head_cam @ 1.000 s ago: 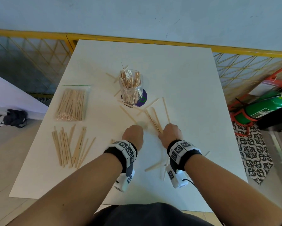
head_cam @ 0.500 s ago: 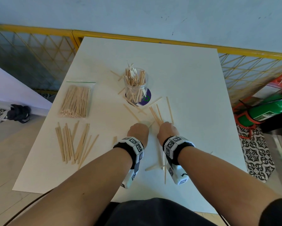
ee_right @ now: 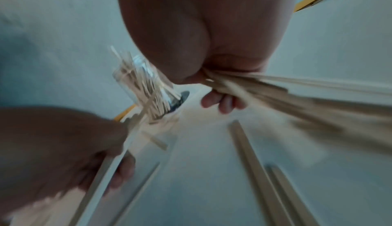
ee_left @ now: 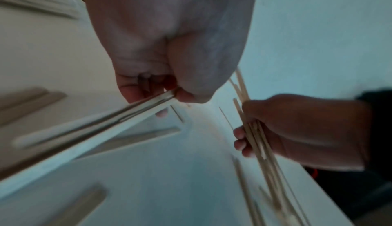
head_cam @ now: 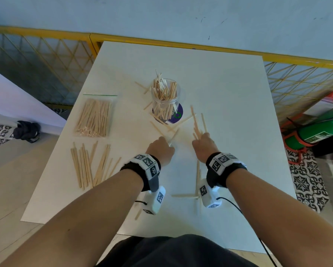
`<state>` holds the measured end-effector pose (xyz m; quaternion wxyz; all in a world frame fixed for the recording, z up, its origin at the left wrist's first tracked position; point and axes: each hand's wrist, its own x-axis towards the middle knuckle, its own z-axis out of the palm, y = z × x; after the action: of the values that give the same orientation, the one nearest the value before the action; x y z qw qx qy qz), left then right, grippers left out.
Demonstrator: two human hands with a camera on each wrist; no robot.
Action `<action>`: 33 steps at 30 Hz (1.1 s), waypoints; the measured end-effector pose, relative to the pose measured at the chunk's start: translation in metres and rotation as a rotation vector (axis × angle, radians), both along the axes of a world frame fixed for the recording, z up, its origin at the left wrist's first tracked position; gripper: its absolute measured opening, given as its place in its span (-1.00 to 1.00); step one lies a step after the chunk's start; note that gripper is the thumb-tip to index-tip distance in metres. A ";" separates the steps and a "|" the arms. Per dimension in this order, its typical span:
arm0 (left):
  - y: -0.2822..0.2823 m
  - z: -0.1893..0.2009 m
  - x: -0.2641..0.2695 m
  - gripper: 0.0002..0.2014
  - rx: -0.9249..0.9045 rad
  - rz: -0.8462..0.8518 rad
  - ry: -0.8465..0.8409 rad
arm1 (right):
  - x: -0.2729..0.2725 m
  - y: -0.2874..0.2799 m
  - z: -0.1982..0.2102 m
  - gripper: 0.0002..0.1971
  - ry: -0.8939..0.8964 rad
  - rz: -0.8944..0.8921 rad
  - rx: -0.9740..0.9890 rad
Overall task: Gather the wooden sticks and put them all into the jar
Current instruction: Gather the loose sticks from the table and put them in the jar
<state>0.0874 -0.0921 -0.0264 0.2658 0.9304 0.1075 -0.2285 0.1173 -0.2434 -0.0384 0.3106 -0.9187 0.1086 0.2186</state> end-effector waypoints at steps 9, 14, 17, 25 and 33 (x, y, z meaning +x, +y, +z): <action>0.060 0.017 -0.013 -0.85 -0.233 0.036 -0.201 | 0.015 -0.037 0.041 -0.88 -0.334 -0.304 0.578; 0.076 -0.003 -0.059 -0.46 0.070 -0.118 -0.053 | -0.023 -0.078 0.032 -0.76 -0.236 -0.089 0.181; 0.071 -0.021 -0.067 -0.18 0.184 -0.071 -0.044 | -0.058 -0.101 0.006 -0.79 -0.085 -0.042 -0.109; 0.038 -0.032 -0.052 -0.62 0.080 -0.003 -0.080 | -0.084 -0.115 -0.010 -0.68 -0.120 -0.223 0.059; 0.007 -0.028 -0.032 -0.84 0.038 -0.125 -0.158 | -0.038 -0.102 0.045 -0.67 -0.294 -0.426 0.547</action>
<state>0.0555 -0.0851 -0.0544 0.2408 0.9553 0.0323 -0.1682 0.0794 -0.3456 0.0070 0.5951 -0.7803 0.1890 0.0359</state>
